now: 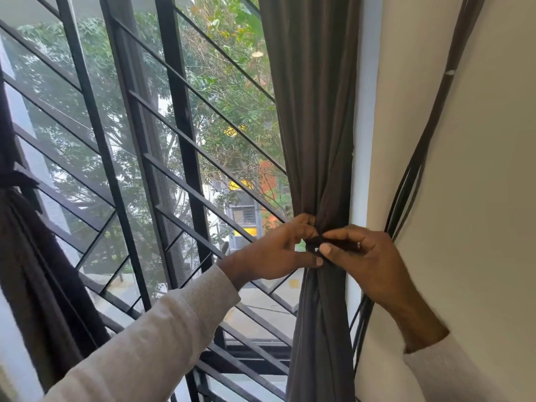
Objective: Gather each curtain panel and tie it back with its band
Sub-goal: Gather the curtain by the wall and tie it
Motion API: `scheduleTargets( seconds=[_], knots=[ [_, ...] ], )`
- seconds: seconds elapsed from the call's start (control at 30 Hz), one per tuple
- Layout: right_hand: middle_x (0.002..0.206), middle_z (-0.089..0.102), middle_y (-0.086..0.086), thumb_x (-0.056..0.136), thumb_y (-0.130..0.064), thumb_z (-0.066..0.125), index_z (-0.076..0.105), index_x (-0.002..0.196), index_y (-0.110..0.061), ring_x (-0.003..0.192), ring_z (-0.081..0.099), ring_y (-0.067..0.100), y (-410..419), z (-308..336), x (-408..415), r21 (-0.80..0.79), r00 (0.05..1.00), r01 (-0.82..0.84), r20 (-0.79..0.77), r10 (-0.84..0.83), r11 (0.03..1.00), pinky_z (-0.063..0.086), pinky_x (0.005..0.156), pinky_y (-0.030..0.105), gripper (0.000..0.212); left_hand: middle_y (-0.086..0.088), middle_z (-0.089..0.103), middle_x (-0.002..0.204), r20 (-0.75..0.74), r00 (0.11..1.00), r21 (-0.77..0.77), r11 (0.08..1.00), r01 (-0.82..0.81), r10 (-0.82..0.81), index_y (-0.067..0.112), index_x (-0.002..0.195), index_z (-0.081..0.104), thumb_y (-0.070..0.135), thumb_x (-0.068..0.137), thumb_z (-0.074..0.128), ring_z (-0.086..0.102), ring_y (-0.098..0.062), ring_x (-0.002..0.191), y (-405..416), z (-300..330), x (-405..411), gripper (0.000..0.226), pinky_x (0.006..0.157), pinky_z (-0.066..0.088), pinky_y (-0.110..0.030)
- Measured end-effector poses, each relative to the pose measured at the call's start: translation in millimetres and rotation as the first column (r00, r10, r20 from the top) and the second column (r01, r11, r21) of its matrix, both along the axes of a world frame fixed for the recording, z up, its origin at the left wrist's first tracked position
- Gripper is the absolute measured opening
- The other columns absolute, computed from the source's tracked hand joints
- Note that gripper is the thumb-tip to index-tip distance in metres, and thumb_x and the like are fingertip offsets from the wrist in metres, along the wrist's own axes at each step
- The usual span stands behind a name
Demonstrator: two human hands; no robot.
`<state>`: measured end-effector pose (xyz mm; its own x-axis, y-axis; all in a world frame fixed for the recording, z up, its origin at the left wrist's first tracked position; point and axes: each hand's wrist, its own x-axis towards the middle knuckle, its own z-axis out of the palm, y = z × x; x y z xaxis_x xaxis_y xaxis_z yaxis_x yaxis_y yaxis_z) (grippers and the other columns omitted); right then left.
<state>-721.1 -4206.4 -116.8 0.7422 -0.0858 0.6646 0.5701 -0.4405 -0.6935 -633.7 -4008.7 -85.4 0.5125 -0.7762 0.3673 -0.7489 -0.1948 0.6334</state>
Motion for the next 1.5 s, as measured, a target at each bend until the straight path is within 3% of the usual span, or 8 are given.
scheduleTargets(
  seconds=[0.2,0.37,0.63,0.77,0.87,1.0,1.27,1.5],
  knots=[
    [0.081,0.073,-0.018,0.095,-0.008,0.076,0.08,0.093,-0.023,0.081,0.07,0.003,-4,1,9,-0.129,0.992,0.06,0.12,-0.044,0.99,0.05,0.074,0.008,0.016,0.002,0.059,0.119,-0.001,0.999,-0.134,0.99,0.044,-0.044,0.047,0.085,0.076,0.003,0.09,0.071,0.059,-0.022,0.115,-9,-3,0,0.044,0.103,0.05,-0.037],
    [0.082,0.073,0.006,0.103,-0.013,0.063,0.081,0.09,-0.009,0.079,0.06,0.025,-13,-4,20,0.322,0.937,-0.153,-0.254,0.241,0.934,0.05,0.072,0.033,0.022,-0.004,0.064,0.113,0.132,0.991,-0.173,0.985,0.025,-0.002,0.025,0.1,0.073,0.005,0.087,0.079,0.064,-0.029,0.108,-10,-9,3,0.024,0.098,0.055,-0.044],
    [0.09,0.077,0.017,0.102,-0.01,0.058,0.075,0.105,0.005,0.074,0.073,0.024,-15,9,21,0.688,0.784,-0.111,-0.383,0.489,0.717,0.061,0.065,0.037,0.023,-0.007,0.071,0.103,0.278,0.957,-0.313,0.95,0.009,0.083,0.008,0.106,0.066,0.021,0.081,0.097,0.068,-0.032,0.097,-1,-17,-4,0.042,0.087,0.055,-0.055],
    [0.092,0.074,0.019,0.092,-0.013,0.067,0.079,0.102,0.003,0.082,0.069,0.028,-11,15,24,0.682,0.732,-0.127,-0.425,0.532,0.72,0.056,0.082,0.046,0.023,-0.001,0.076,0.11,0.578,0.785,-0.335,0.942,-0.019,0.221,0.012,0.115,0.074,0.023,0.093,0.086,0.074,-0.023,0.1,0,-22,-7,0.028,0.12,0.042,-0.047],
    [0.092,0.073,0.016,0.078,-0.02,0.076,0.081,0.098,-0.001,0.079,0.067,0.024,-7,15,28,0.666,0.713,-0.126,-0.454,0.534,0.735,0.051,0.076,0.04,0.028,-0.016,0.074,0.112,0.742,0.622,-0.328,0.945,0.01,0.251,0.003,0.104,0.079,0.013,0.101,0.074,0.071,-0.037,0.091,0,-31,-5,0.011,0.101,0.05,-0.053],
    [0.1,0.073,0.021,0.081,-0.022,0.08,0.072,0.118,0.01,0.082,0.061,0.025,-7,5,30,0.655,0.741,-0.127,-0.437,0.51,0.745,0.053,0.071,0.037,0.05,-0.024,0.071,0.125,0.718,0.617,-0.386,0.922,-0.034,0.323,0.001,0.103,0.079,0.008,0.102,0.067,0.071,-0.046,0.106,8,-52,-2,0.014,0.108,0.05,-0.059],
    [0.087,0.068,0.02,0.078,-0.009,0.076,0.073,0.096,0.001,0.077,0.063,0.03,10,-39,3,0.649,0.8,-0.201,-0.323,0.505,0.734,0.059,0.063,0.031,0.021,-0.018,0.056,0.153,0.534,0.684,-0.601,0.792,-0.107,0.498,0.018,0.113,0.073,0.011,0.098,0.069,0.058,-0.042,0.141,19,-123,-56,0.017,0.109,0.052,-0.059],
    [0.078,0.06,0.024,0.084,0.002,0.074,0.056,0.092,-0.002,0.078,0.066,0.041,14,-55,-4,0.644,0.938,-0.11,-0.185,0.294,0.757,0.059,0.057,0.032,0.02,-0.007,0.074,0.116,0.049,0.822,-0.773,0.543,-0.328,0.567,0.009,0.09,0.076,-0.001,0.094,0.074,0.071,-0.034,0.12,33,-134,-73,0.011,0.101,0.055,-0.054]
  ],
)
